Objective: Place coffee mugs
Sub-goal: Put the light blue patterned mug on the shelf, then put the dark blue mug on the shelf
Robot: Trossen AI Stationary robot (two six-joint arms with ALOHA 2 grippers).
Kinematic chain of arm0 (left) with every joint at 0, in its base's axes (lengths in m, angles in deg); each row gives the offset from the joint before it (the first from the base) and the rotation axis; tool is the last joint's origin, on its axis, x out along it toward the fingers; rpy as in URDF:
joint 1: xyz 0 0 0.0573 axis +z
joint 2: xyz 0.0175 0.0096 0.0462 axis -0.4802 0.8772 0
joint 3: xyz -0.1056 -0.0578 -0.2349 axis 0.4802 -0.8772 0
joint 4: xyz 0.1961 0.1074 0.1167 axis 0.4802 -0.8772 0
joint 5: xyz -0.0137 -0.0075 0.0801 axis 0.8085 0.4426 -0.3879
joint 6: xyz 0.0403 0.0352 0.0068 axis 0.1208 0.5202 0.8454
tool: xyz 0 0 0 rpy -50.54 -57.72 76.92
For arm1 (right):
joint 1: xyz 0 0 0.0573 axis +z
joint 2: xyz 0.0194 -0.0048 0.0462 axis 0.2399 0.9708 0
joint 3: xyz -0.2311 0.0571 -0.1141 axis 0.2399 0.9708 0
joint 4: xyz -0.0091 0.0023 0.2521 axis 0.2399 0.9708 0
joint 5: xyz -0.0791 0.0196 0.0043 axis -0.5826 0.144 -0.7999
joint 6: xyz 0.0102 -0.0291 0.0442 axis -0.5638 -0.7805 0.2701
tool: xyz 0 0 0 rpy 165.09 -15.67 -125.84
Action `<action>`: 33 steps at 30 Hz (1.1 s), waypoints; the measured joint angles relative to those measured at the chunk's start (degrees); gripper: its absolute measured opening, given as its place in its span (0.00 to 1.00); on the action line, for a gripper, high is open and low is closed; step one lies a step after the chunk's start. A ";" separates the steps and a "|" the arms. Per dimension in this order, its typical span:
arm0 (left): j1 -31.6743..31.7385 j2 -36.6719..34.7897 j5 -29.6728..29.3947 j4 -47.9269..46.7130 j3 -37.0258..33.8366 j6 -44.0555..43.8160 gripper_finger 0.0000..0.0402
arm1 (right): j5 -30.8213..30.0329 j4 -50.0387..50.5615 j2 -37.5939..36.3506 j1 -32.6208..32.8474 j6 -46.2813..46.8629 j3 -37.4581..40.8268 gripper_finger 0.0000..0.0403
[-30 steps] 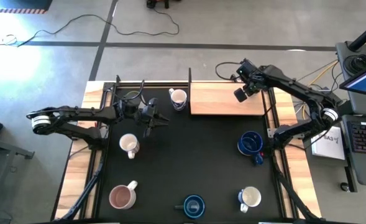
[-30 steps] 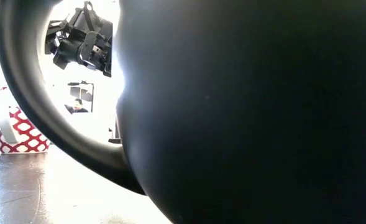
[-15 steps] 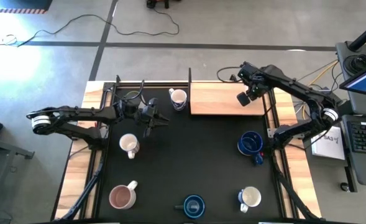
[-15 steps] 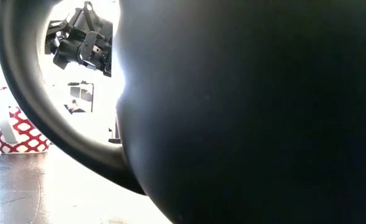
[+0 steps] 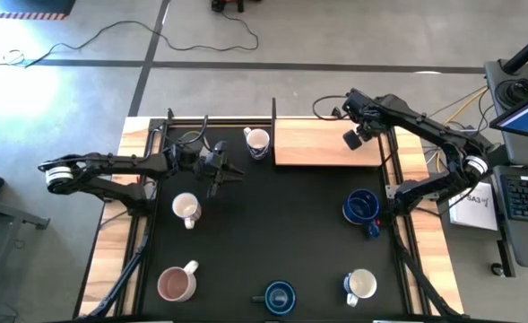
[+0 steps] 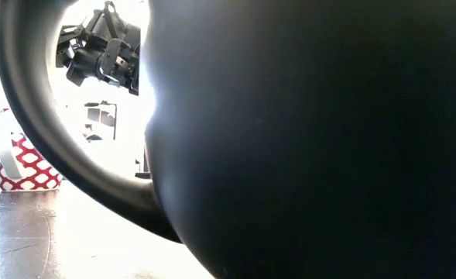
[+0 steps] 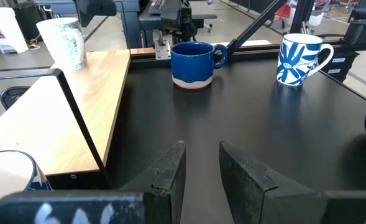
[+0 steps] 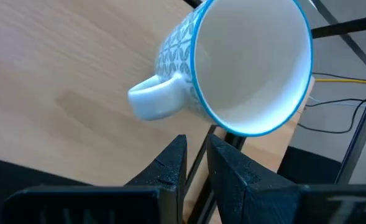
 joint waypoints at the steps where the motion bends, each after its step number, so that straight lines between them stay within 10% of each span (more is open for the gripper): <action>1: 0.00 0.00 0.00 0.00 0.00 0.00 0.20 | -0.01 -0.14 0.00 -0.05 -0.02 0.03 0.13; 27: 0.00 -0.01 -0.13 0.14 0.00 -0.24 0.20 | -0.82 0.36 -0.28 -0.06 0.18 -0.63 0.13; 33: -0.41 0.00 -0.09 1.04 0.00 -0.24 0.20 | 10.33 1.95 -1.39 1.61 4.24 -0.84 0.13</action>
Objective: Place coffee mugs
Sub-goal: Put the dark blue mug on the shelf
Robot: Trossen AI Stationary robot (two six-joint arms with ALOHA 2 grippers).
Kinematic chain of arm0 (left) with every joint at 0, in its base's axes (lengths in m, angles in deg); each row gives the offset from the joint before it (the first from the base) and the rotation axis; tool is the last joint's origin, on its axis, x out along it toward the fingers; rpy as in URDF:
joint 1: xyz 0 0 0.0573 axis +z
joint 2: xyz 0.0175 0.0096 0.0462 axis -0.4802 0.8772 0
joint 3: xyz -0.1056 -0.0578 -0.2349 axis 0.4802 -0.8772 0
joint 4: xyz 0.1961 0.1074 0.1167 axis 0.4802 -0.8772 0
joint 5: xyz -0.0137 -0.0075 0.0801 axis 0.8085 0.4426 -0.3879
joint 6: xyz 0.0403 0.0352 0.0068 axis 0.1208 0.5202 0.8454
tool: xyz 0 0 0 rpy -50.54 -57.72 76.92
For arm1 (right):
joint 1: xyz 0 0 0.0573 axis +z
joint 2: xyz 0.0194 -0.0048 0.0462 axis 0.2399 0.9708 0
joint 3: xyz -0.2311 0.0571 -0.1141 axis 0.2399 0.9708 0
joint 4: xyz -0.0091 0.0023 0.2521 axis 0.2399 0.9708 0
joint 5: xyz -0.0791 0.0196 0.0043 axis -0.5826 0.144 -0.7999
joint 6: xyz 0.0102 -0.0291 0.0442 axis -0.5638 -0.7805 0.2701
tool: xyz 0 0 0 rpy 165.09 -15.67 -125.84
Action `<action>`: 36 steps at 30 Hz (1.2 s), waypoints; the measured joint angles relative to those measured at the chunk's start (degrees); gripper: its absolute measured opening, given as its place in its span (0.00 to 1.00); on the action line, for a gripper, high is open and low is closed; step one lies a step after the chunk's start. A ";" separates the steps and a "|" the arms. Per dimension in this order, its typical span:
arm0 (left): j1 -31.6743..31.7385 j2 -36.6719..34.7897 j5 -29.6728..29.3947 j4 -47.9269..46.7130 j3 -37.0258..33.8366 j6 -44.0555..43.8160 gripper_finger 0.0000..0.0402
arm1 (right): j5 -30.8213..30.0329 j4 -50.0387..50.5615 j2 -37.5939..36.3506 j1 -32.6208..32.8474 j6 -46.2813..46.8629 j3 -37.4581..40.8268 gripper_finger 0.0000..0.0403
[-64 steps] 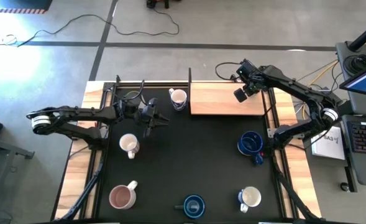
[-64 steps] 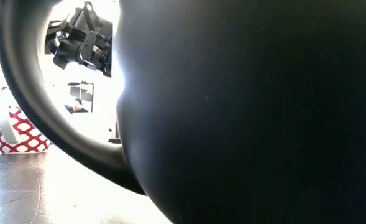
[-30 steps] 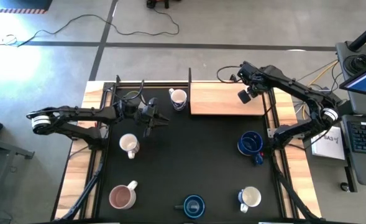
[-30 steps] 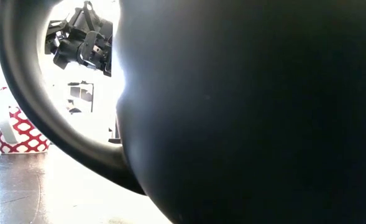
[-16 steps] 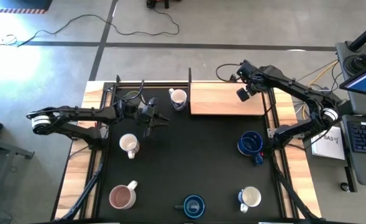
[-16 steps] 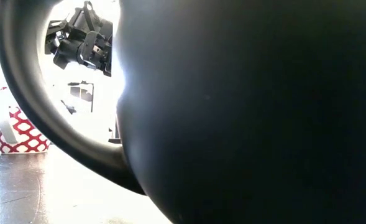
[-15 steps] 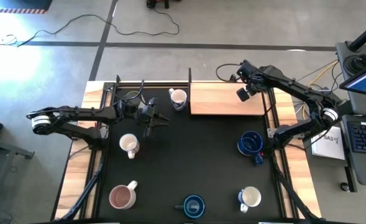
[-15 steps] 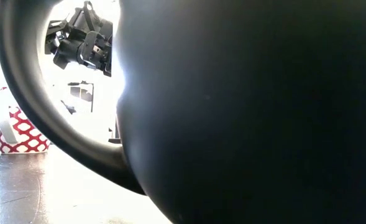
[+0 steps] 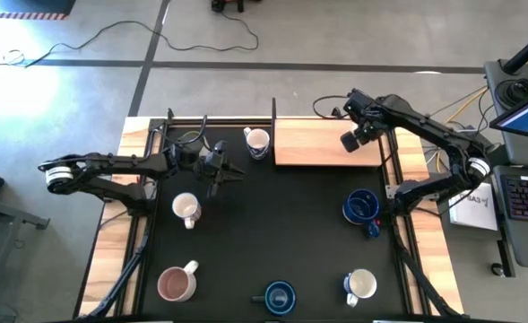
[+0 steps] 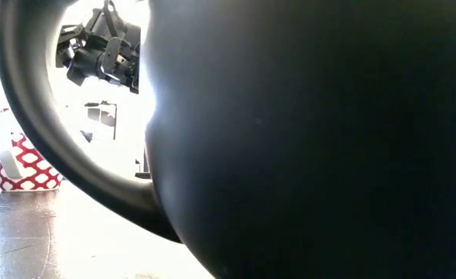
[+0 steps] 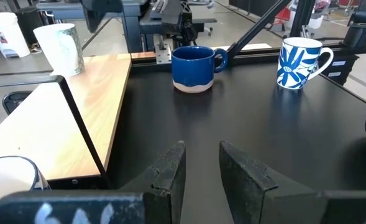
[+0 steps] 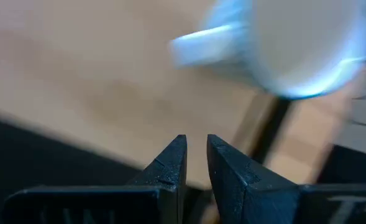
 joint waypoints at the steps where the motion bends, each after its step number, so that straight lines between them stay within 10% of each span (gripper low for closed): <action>1: -0.20 0.00 0.02 0.07 0.00 0.00 0.20 | 2.24 0.27 -0.03 0.68 0.73 0.16 0.13; 36: -6.46 0.00 -0.46 1.62 0.00 1.97 0.20 | 20.35 6.94 -0.36 44.71 47.87 1.85 0.34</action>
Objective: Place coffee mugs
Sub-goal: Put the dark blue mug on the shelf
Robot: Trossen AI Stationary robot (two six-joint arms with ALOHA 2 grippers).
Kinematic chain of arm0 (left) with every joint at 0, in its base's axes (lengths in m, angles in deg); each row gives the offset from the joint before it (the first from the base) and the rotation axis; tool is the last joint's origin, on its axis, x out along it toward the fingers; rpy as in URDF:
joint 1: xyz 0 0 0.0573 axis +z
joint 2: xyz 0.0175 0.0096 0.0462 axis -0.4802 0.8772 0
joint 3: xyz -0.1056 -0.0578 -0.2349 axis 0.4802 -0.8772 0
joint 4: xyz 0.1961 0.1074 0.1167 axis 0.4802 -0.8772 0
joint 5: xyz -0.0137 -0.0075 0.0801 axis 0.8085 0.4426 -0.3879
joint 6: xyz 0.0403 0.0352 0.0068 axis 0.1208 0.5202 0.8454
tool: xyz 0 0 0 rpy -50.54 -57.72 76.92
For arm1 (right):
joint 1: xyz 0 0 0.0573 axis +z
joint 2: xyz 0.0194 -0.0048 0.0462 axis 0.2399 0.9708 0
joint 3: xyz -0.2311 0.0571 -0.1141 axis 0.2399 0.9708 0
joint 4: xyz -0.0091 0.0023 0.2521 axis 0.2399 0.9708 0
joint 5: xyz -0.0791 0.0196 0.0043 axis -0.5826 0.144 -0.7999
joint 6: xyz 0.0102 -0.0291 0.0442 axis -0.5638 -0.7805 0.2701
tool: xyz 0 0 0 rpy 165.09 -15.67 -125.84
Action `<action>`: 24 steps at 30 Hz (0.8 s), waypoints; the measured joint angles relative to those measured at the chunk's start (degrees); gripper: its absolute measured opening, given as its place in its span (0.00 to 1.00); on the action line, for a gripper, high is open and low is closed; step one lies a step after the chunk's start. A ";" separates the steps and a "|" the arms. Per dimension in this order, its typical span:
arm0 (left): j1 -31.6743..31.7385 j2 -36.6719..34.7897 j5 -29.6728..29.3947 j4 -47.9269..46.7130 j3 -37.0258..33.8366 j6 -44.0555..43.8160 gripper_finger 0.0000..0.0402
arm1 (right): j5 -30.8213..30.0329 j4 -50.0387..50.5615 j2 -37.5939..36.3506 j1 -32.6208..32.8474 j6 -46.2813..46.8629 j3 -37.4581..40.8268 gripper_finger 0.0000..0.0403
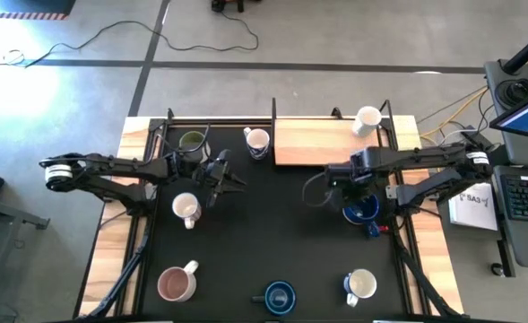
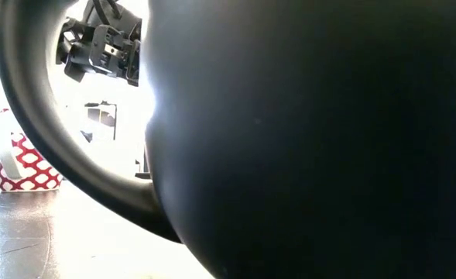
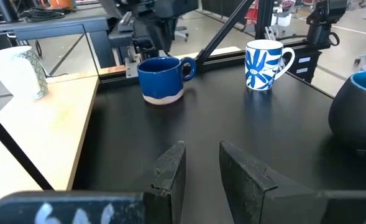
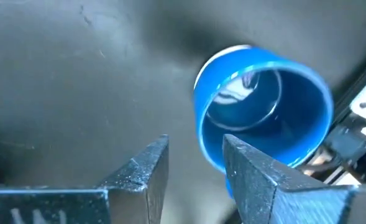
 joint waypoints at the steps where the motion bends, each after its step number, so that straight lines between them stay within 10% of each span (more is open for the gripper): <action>1: 0.00 0.00 0.02 0.00 0.00 0.00 0.20 | -0.02 0.03 0.27 1.06 1.07 0.22 0.34; 24: -1.00 0.02 0.02 -0.17 0.00 -0.22 0.20 | -0.70 -6.38 6.26 4.66 -1.76 9.35 0.27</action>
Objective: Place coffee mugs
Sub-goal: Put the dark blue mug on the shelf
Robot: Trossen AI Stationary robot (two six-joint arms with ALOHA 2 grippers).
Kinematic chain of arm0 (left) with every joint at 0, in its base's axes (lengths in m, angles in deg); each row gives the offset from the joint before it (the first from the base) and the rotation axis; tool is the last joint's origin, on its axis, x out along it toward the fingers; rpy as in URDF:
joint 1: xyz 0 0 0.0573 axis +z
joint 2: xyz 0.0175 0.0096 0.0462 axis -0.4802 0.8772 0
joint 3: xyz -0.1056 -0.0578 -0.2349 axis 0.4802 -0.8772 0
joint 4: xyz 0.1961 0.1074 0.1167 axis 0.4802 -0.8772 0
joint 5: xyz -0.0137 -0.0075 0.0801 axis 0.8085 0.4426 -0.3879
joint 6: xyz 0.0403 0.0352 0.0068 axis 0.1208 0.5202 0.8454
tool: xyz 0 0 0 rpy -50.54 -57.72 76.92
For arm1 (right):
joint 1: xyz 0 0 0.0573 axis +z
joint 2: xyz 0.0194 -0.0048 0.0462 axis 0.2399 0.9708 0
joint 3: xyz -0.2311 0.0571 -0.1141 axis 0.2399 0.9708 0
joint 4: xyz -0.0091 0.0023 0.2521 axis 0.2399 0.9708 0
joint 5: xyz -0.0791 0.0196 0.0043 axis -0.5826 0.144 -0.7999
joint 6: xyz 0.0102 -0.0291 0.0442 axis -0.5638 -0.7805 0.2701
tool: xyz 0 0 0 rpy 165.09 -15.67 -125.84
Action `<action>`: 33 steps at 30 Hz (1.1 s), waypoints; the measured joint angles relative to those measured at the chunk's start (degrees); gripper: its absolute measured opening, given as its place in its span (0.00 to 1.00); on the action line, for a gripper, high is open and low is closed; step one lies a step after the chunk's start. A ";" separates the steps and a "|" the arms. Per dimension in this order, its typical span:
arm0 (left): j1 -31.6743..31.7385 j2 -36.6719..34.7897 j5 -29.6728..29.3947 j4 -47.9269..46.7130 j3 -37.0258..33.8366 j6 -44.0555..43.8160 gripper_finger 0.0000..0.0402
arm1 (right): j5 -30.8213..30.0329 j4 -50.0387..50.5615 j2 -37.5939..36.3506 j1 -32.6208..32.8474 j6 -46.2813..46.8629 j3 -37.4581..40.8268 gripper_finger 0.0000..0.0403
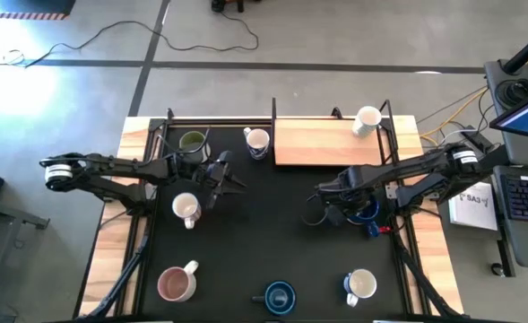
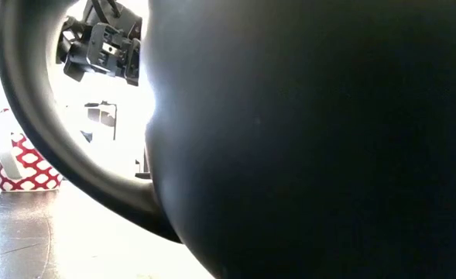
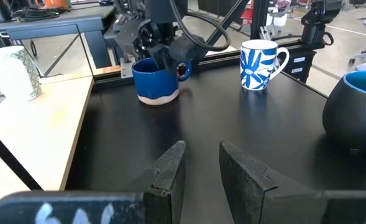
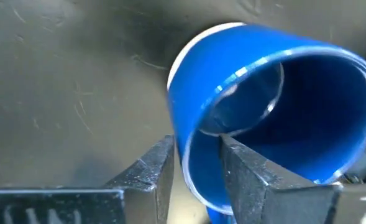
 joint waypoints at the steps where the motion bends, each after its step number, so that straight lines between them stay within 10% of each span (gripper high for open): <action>1: 0.00 0.00 0.00 -0.01 0.00 0.00 0.20 | -0.28 -0.47 0.00 0.00 -0.04 0.28 0.26; 9: 0.00 0.00 0.00 0.02 0.00 -0.01 0.20 | -1.39 -4.83 -0.11 0.00 -3.75 1.47 0.05; 33: 0.00 0.00 -1.46 0.12 0.00 -0.44 0.20 | -11.49 1.47 -0.48 -12.32 -36.81 -11.40 0.03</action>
